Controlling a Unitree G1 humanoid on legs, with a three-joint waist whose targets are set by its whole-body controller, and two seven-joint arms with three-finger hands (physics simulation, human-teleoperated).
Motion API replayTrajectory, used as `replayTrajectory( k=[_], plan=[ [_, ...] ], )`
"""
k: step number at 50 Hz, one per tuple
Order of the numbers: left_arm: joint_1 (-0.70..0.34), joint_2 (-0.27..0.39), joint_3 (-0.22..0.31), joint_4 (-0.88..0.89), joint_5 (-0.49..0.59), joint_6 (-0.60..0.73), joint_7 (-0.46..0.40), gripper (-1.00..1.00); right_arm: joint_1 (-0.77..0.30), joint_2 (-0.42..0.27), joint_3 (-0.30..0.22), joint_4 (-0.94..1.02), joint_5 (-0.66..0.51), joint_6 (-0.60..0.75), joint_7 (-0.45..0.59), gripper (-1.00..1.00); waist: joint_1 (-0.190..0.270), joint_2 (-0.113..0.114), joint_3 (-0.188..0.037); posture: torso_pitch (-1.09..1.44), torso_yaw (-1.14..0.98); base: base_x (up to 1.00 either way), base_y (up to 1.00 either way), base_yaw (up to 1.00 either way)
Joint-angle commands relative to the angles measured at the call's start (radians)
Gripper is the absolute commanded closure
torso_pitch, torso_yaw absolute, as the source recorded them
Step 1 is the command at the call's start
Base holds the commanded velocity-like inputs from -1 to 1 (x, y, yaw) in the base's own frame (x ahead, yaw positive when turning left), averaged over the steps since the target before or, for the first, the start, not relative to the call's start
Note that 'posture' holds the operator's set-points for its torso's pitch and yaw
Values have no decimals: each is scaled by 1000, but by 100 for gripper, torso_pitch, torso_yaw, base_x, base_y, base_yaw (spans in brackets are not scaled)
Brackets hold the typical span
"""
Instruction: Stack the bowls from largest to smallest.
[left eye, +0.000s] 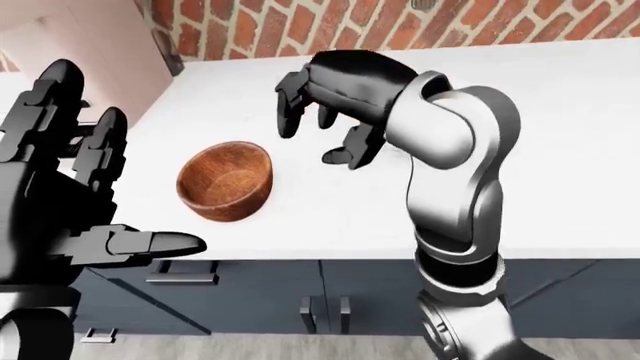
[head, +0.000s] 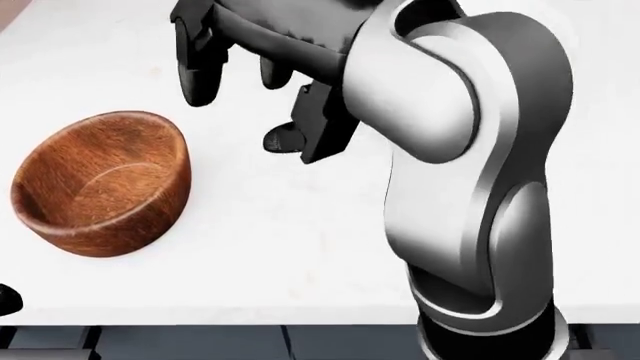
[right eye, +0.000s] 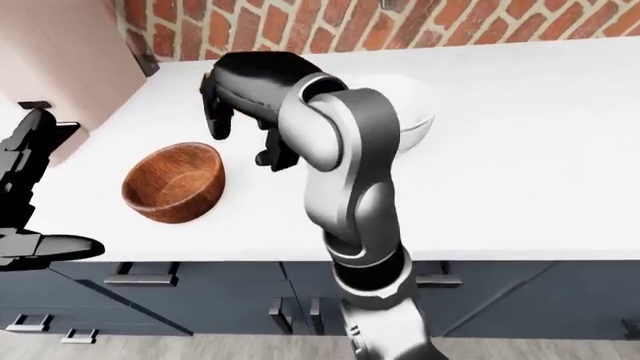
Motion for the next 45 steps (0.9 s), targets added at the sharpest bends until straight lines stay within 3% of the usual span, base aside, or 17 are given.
replayTrajectory(
  k=[1,9,13,26,45],
  plan=[
    [-13,11,11,-13,12,-31,-1,-100,-17,27,4,-35,-22,-17,-18,6,-1,7,-24,0,0,0,0,0],
    [-16,-1,1,-11,38,-30,-17,-100,-2,93,19,-61,-43,-35,0,-32,-3,12,-25,0,0,0,0,0],
    [-22,-1,0,-10,38,-26,-17,-100,5,115,27,-59,-46,-39,1,-60,-5,14,-25,0,0,0,0,0],
    [-10,-16,0,-15,59,-29,-37,-100,72,214,78,-13,-68,-83,-51,-44,-8,22,-27,0,0,0,0,0],
    [-14,-23,5,-14,74,-23,-54,-100,116,283,118,96,-88,-161,-142,-30,-8,27,-31,0,0,0,0,0]
  ],
)
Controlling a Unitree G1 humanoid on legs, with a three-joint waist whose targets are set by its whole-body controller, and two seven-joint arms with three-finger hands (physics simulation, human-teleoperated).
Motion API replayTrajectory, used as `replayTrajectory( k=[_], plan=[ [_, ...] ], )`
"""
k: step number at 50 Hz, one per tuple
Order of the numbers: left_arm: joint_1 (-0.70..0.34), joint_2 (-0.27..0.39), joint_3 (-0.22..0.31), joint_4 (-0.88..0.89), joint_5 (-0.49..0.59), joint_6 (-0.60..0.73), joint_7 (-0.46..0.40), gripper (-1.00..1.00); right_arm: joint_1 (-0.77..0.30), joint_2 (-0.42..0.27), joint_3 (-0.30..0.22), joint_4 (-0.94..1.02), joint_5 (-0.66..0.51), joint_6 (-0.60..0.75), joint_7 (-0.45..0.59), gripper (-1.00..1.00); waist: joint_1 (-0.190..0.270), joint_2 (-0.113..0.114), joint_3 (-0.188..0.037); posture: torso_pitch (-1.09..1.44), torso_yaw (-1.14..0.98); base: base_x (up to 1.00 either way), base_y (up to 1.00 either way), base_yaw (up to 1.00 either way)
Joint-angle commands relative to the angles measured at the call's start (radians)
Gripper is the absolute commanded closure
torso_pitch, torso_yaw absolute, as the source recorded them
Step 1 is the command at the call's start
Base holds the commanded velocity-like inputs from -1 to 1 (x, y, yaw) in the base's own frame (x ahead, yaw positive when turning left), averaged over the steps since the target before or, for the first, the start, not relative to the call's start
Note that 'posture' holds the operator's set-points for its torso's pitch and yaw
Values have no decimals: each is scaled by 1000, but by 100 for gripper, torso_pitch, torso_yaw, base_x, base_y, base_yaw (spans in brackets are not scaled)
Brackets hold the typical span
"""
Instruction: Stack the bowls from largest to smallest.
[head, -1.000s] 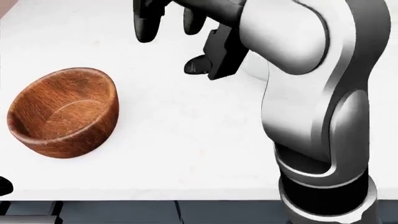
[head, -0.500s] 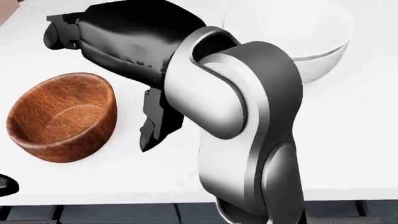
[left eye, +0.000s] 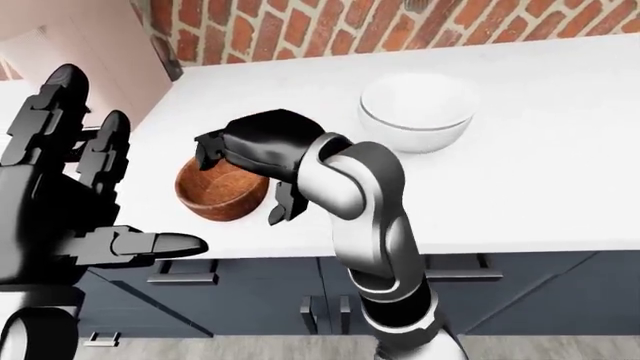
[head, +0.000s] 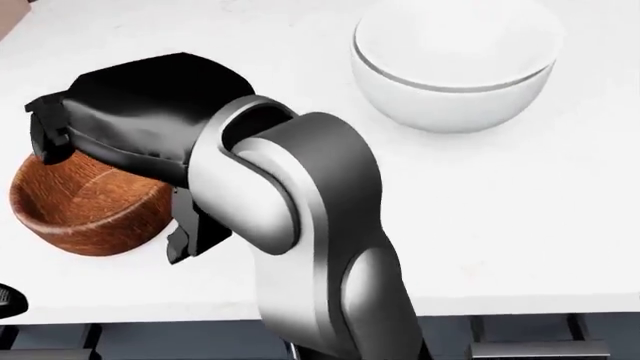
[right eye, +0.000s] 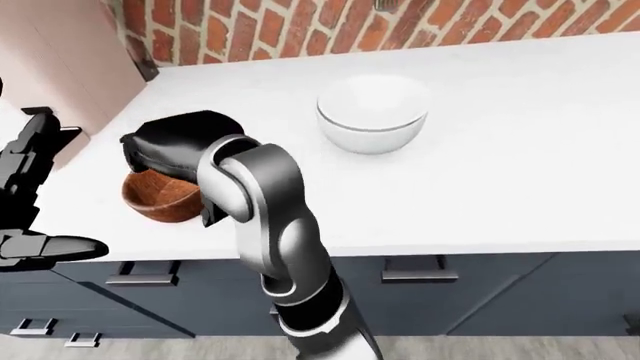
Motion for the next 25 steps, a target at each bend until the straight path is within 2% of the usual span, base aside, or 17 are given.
replayTrajectory(
  k=[1,10,20,25],
  plan=[
    [-12,14,17,-15,0,-28,3,-100,-18,8,-1,-7,-11,-30,-43,-29,-1,8,-20,0,0,0,0,0],
    [-11,25,32,-11,-18,-28,8,-100,-6,23,-3,74,-33,-84,-106,-13,0,10,-23,0,0,0,0,0],
    [-11,22,17,-9,-5,-33,3,-100,3,27,0,139,-27,-106,-163,0,2,9,-25,0,0,0,0,0],
    [-8,17,12,-6,5,-37,-4,-100,30,40,19,170,-38,-126,-192,3,3,9,-26,0,0,0,0,0]
  ],
)
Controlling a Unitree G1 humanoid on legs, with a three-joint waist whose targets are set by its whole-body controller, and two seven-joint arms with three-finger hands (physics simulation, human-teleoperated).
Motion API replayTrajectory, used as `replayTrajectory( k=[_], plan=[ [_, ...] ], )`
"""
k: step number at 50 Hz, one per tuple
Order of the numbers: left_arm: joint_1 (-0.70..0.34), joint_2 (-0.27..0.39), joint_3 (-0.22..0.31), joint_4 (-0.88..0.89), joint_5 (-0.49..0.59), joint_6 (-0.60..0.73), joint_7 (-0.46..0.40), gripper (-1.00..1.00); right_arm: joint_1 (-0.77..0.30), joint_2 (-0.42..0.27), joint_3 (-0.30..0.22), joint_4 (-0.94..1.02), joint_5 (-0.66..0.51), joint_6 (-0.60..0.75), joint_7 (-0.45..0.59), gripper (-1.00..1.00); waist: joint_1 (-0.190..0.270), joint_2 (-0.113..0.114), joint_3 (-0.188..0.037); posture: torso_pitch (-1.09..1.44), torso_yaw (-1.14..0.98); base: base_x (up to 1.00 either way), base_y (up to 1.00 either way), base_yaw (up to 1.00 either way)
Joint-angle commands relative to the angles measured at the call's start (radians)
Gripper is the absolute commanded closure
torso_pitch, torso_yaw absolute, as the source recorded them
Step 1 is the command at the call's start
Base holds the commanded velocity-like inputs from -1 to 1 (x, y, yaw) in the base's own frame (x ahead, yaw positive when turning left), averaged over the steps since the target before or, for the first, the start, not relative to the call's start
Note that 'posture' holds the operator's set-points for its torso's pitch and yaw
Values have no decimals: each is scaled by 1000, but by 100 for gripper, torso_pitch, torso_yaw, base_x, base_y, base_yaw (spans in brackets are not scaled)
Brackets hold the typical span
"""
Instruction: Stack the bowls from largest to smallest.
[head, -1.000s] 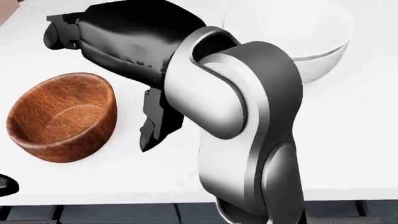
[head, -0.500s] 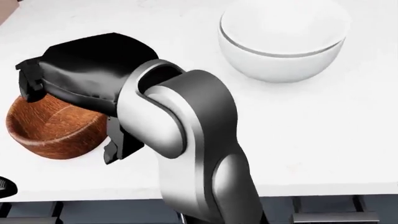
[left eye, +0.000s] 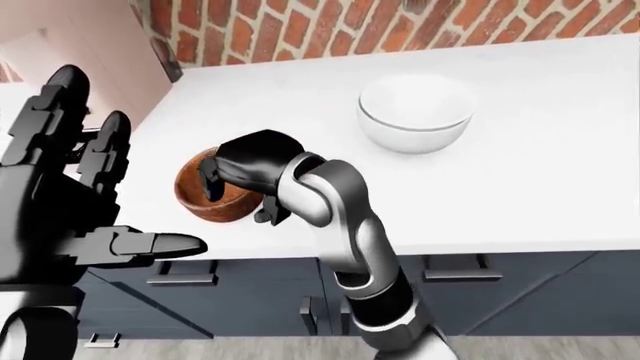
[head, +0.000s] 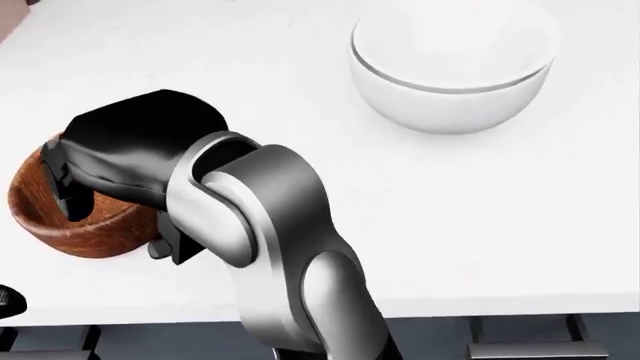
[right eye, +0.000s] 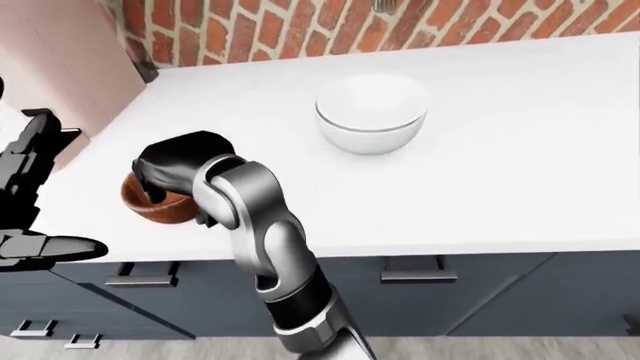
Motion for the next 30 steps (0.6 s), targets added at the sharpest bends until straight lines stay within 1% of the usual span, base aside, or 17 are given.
replayTrajectory(
  k=[1,5,10,11,15,20,26,30],
  plan=[
    [-12,11,12,-14,13,-32,-4,-100,-16,11,6,-10,-3,-19,-28,3,0,7,-19,0,0,0,0,0],
    [-4,2,11,-11,29,-38,-18,-100,-3,19,11,9,-11,-32,-45,7,1,8,-20,0,0,0,0,0],
    [-4,-8,6,-11,47,-39,-31,-100,7,14,9,40,-16,-50,-67,29,1,9,-22,0,0,0,0,0],
    [-4,-9,6,-12,48,-38,-32,-100,7,15,8,42,-16,-51,-69,30,2,9,-23,0,0,0,0,0],
    [-6,-11,10,-15,48,-32,-34,-100,13,9,7,58,-18,-58,-82,44,3,10,-23,0,0,0,0,0],
    [-6,-17,1,-14,61,-35,-41,-100,19,7,8,62,-23,-62,-87,59,4,10,-23,0,0,0,0,0],
    [-6,-20,10,-20,56,-27,-42,-100,25,5,8,62,-27,-64,-89,60,4,9,-23,0,0,0,0,0],
    [-10,-18,7,-22,52,-23,-36,-100,5,-3,-3,106,-29,-69,-118,51,5,8,-23,0,0,0,0,0]
  ],
)
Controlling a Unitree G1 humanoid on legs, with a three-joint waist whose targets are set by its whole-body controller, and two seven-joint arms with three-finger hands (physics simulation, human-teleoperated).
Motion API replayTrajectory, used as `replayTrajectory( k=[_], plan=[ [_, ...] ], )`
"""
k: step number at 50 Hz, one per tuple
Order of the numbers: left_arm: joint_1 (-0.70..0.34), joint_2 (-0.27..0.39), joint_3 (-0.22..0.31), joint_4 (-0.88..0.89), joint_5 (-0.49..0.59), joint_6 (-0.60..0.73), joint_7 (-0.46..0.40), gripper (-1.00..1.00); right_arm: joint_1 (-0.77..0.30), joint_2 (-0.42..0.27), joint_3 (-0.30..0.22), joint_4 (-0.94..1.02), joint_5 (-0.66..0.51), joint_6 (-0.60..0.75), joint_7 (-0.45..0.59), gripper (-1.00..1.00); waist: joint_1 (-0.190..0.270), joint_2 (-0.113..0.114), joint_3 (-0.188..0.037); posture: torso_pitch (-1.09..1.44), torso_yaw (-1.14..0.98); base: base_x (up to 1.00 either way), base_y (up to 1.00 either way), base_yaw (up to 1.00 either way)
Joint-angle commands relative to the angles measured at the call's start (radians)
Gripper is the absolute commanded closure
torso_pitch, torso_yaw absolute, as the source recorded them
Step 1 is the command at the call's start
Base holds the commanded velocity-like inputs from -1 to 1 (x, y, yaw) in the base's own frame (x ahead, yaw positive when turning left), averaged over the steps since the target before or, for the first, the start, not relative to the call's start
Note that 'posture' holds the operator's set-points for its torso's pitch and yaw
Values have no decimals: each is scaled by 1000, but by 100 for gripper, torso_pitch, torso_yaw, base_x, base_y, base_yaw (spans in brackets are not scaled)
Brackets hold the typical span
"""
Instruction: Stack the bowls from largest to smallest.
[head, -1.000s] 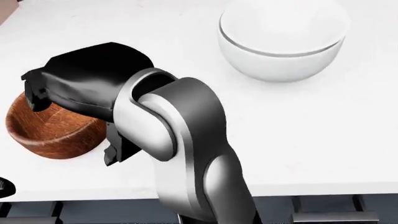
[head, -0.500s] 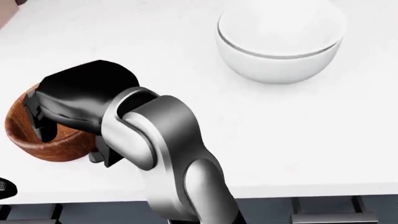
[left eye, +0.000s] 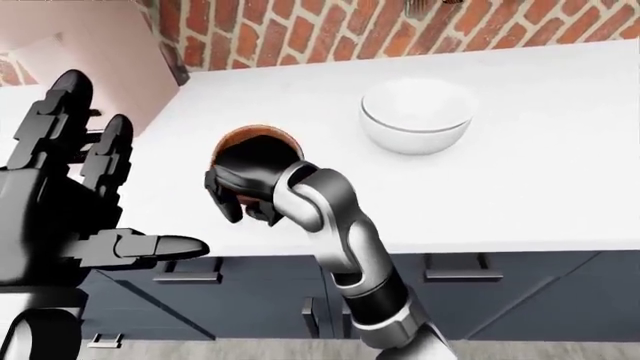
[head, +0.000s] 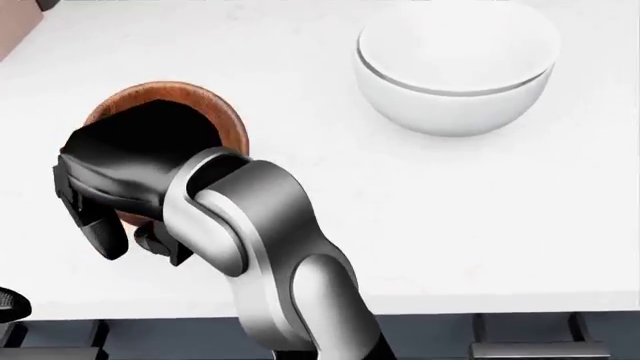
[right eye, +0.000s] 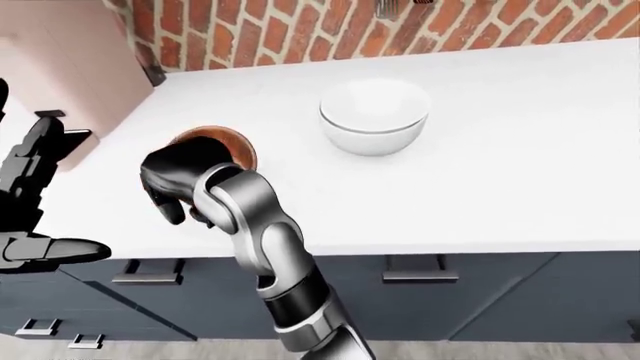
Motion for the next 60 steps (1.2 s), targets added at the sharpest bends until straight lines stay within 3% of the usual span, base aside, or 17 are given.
replayTrajectory(
  k=[1,8,10,12,15,25,45,60],
  plan=[
    [-15,15,15,-16,-1,-27,4,-100,-21,-2,-11,21,1,12,12,50,-2,7,-11,0,0,0,0,0],
    [-16,20,18,-17,-11,-26,11,-100,-70,-36,-37,85,26,15,-20,47,1,5,-11,0,0,0,0,0],
    [-14,19,14,-18,-9,-28,12,-100,-85,-52,-43,105,29,14,-29,58,2,4,-10,0,0,0,0,0],
    [-14,20,18,-17,-12,-28,12,-100,-90,-66,-47,115,32,12,-36,90,2,4,-10,0,0,0,0,0],
    [-9,18,15,-16,-7,-34,8,-100,-79,-83,-45,137,29,-1,-58,100,6,2,-10,0,0,0,0,0],
    [-8,14,18,-13,2,-36,-2,-100,-74,-115,-56,69,16,-14,-28,100,15,-9,-11,0,0,0,0,0],
    [-26,1,-21,-34,19,-12,10,-100,-182,-196,-114,-186,69,48,171,100,9,-18,-9,0,0,0,0,0],
    [-25,-11,-23,-32,40,-16,-5,-100,-312,-181,-122,-296,108,93,240,100,-3,-14,1,0,0,0,0,0]
  ],
)
